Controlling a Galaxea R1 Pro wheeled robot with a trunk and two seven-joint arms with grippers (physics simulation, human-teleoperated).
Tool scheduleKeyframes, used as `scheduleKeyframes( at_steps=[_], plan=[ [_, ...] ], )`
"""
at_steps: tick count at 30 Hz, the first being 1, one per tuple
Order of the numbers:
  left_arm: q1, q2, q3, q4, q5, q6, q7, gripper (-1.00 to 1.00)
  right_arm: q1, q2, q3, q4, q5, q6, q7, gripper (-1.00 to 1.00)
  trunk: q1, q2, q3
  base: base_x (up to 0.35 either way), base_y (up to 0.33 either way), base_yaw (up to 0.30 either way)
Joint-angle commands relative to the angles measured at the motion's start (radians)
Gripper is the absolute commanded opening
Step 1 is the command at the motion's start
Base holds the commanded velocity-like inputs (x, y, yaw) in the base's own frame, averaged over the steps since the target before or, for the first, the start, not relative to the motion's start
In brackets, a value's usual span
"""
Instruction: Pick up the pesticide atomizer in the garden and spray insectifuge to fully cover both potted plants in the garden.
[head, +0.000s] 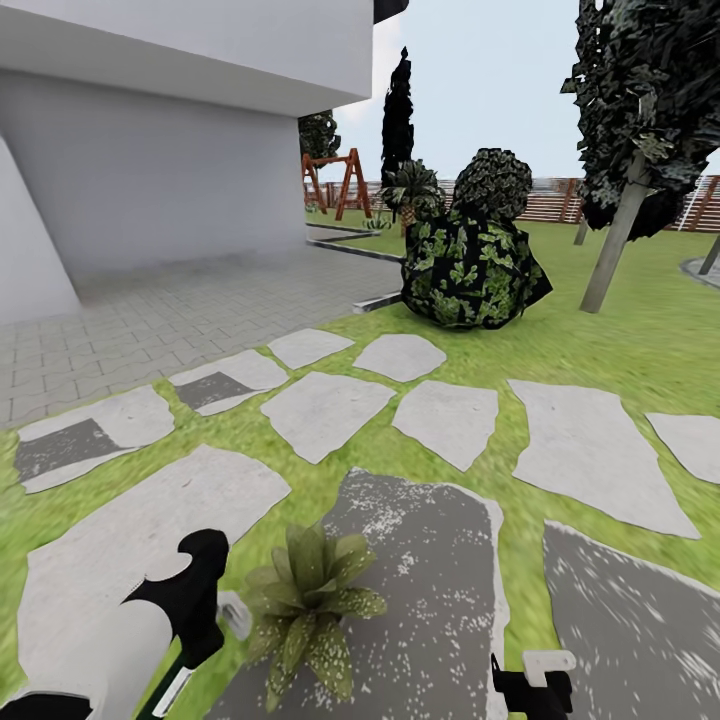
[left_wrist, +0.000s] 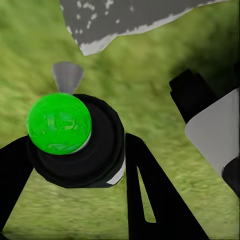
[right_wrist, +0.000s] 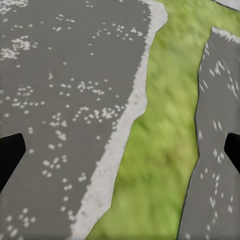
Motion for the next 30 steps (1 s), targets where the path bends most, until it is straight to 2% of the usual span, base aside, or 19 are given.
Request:
scheduleKeyframes(
  at_steps=[1, 3, 6, 8, 12, 22, 27, 30],
  plan=[
    [0.014, 0.001, -0.004, -0.002, -0.004, 0.009, -0.009, -1.0, -0.001, 0.0, 0.002, 0.001, 0.006, -0.002, -0.007, 1.0, 0.0, 0.0, -0.001, 0.0, 0.0, 0.0],
    [0.021, 0.002, 0.009, -0.009, -0.003, 0.009, -0.009, -1.0, -0.001, 0.0, 0.003, 0.001, 0.007, -0.002, -0.007, 1.0, 0.0, 0.0, -0.001, 0.0, 0.0, 0.0],
    [0.023, 0.003, 0.062, -0.032, -0.003, 0.009, -0.007, -1.0, -0.001, 0.0, 0.002, 0.001, 0.007, -0.002, -0.007, 1.0, 0.0, 0.0, -0.001, 0.0, 0.0, 0.0],
    [0.023, 0.004, 0.072, -0.071, -0.004, 0.009, -0.007, -1.0, -0.001, 0.0, 0.002, 0.001, 0.008, -0.002, -0.007, 1.0, 0.0, 0.0, -0.001, 0.0, 0.0, 0.0],
    [0.015, 0.005, 0.078, -0.124, -0.007, 0.009, -0.006, -1.0, -0.001, 0.0, 0.002, 0.001, 0.008, -0.002, -0.007, 1.0, 0.0, 0.0, -0.001, 0.0, 0.0, 0.0],
    [0.051, 0.031, 0.079, -0.113, -0.008, 0.001, -0.006, -1.0, -0.001, 0.002, 0.003, 0.001, 0.008, -0.002, -0.007, 1.0, 0.0, 0.0, -0.001, 0.0, 0.0, 0.0],
    [0.038, 0.028, 0.076, -0.122, -0.008, 0.0, -0.011, -1.0, -0.001, 0.003, 0.003, 0.001, 0.008, -0.002, -0.007, 1.0, 0.0, 0.0, -0.001, 0.0, 0.0, 0.0],
    [0.004, 0.022, 0.072, -0.126, -0.012, -0.003, -0.018, -1.0, -0.001, 0.003, 0.003, 0.001, 0.009, -0.002, -0.006, 1.0, 0.0, 0.0, -0.001, 0.0, 0.0, 0.0]
  ],
)
